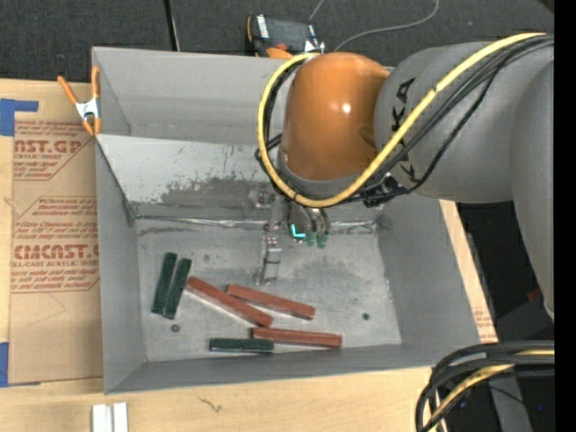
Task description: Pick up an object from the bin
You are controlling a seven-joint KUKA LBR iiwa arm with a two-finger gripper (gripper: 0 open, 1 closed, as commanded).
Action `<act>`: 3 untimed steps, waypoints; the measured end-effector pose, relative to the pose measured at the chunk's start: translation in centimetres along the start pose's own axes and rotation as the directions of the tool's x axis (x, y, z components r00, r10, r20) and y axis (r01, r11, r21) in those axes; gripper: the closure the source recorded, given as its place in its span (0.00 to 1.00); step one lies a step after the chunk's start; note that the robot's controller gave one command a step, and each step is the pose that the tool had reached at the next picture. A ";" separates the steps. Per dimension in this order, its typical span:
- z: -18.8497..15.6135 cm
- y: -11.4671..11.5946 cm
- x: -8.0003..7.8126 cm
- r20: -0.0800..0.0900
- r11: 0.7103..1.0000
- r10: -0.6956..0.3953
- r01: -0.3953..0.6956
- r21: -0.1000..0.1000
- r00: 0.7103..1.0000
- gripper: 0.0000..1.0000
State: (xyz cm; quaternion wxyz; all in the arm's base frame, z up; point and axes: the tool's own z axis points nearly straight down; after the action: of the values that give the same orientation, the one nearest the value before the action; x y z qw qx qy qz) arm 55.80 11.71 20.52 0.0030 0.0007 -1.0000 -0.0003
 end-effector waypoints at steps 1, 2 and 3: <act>13.5 2.2 4.6 -0.002 0.989 -0.150 0.150 0.001 0.989 0.00; 13.0 2.2 4.4 0.005 0.989 -0.147 0.147 0.000 0.989 1.00; 1.1 -1.2 2.4 0.016 0.994 -0.113 0.113 0.002 0.994 1.00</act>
Offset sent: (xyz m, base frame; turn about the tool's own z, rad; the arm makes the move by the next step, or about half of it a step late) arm -0.0444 0.0212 -0.1297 -0.1478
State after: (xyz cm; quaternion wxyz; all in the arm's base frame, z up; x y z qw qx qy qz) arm 53.36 10.53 19.39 -0.0049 0.0570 -0.9984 -0.0001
